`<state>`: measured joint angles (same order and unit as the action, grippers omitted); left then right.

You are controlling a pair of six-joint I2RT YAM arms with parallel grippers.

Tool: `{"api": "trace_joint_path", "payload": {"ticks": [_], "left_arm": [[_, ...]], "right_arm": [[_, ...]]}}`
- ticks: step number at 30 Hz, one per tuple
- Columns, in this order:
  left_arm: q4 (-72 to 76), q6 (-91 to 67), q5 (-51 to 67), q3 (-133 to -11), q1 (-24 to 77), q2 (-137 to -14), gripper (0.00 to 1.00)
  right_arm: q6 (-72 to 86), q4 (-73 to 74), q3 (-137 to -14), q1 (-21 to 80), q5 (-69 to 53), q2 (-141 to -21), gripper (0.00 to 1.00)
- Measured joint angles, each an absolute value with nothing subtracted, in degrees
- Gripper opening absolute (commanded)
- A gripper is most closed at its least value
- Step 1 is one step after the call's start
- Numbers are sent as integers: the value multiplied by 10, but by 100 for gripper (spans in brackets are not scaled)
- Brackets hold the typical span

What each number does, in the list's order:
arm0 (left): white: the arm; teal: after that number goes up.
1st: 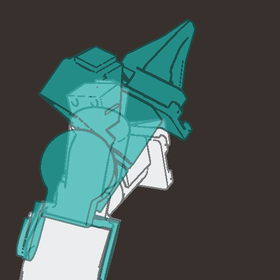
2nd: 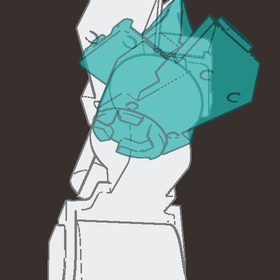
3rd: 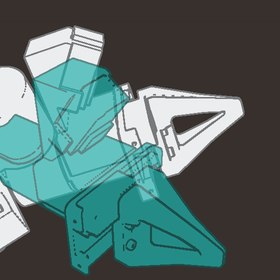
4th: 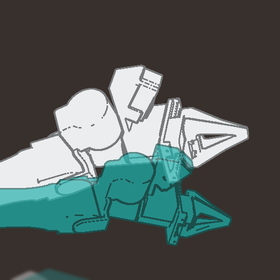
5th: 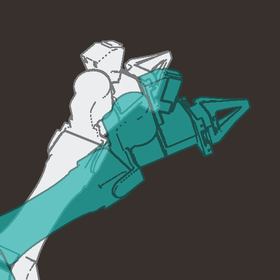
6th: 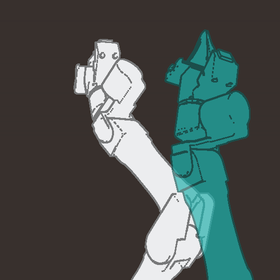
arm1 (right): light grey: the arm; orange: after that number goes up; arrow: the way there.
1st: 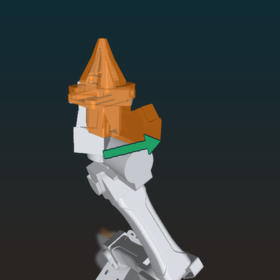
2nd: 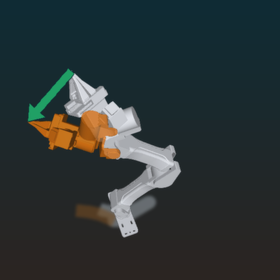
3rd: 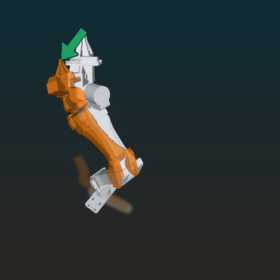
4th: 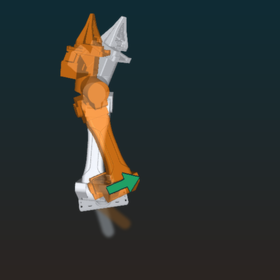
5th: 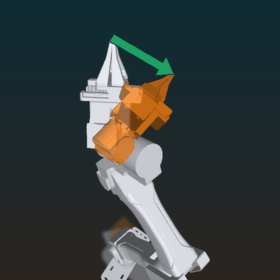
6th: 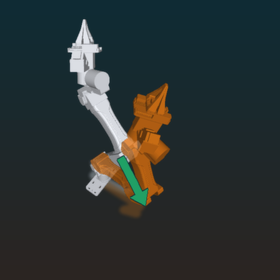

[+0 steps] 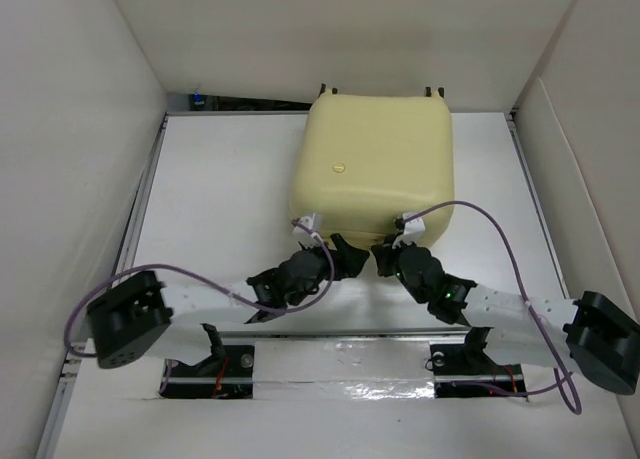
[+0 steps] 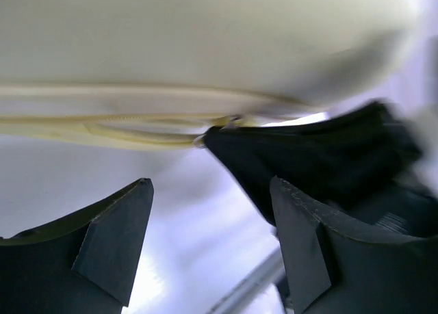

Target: Pack the luggage

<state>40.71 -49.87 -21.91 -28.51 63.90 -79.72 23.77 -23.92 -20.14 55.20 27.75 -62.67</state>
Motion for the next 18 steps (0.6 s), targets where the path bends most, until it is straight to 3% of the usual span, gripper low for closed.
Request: {"api": "trace_joint_path", "payload": {"ticks": [6,10,14,18], "left_arm": [[310,-481,-244,-214,618,-530,61],[234,-491,-286,-191,545,-403,64],[221,-494,-278,-187,398,-371,64],[252,-493,-219,-188,244,-431,60]], "right_arm": [[235,-193,-201,544,255,-593,0],[233,-192,-210,543,243,-607,0],[230,-193,-242,550,229,-651,0],[226,-186,-272,559,211,-683,0]]}}
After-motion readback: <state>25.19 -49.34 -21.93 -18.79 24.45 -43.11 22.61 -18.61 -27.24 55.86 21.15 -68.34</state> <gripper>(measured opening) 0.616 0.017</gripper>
